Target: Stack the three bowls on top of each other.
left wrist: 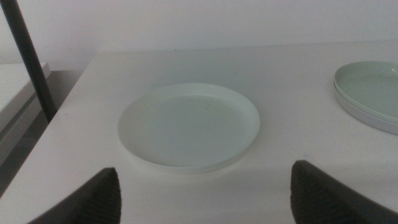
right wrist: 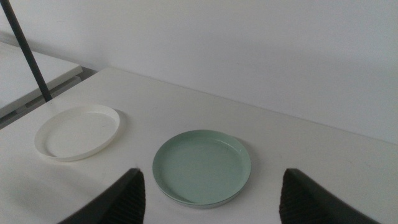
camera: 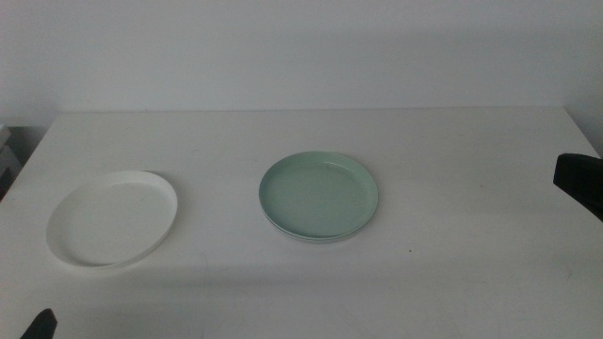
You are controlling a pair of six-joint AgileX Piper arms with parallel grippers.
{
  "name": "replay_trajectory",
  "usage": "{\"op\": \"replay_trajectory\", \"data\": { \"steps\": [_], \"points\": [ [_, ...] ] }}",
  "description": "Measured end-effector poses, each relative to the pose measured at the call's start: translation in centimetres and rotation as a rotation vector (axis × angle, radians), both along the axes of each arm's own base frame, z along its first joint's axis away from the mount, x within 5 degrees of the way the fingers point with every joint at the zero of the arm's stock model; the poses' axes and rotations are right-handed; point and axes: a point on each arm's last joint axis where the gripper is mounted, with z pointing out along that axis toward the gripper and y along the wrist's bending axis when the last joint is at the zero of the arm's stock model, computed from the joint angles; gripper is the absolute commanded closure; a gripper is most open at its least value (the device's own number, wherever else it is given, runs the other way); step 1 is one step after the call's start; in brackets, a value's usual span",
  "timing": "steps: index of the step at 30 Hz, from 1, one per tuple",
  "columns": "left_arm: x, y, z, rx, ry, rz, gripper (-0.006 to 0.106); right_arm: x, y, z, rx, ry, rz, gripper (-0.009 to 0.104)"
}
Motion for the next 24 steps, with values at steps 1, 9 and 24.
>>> {"op": "replay_trajectory", "data": {
  "steps": [1, 9, 24],
  "points": [
    [0.0, 0.0, 0.0, 0.002, 0.0, 0.005, -0.002, 0.0, 0.0, 0.0, 0.0, 0.0, 0.0, 0.04],
    [1.3, 0.6, 1.4, -0.03, 0.13, 0.114, -0.002, 0.0, 0.0, 0.0, 0.0, 0.0, 0.0, 0.04],
    [13.5, 1.2, 13.3, -0.107, 0.436, 0.154, -0.002, 0.0, 0.0, 0.0, 0.0, 0.0, 0.0, 0.04]
  ]
}}
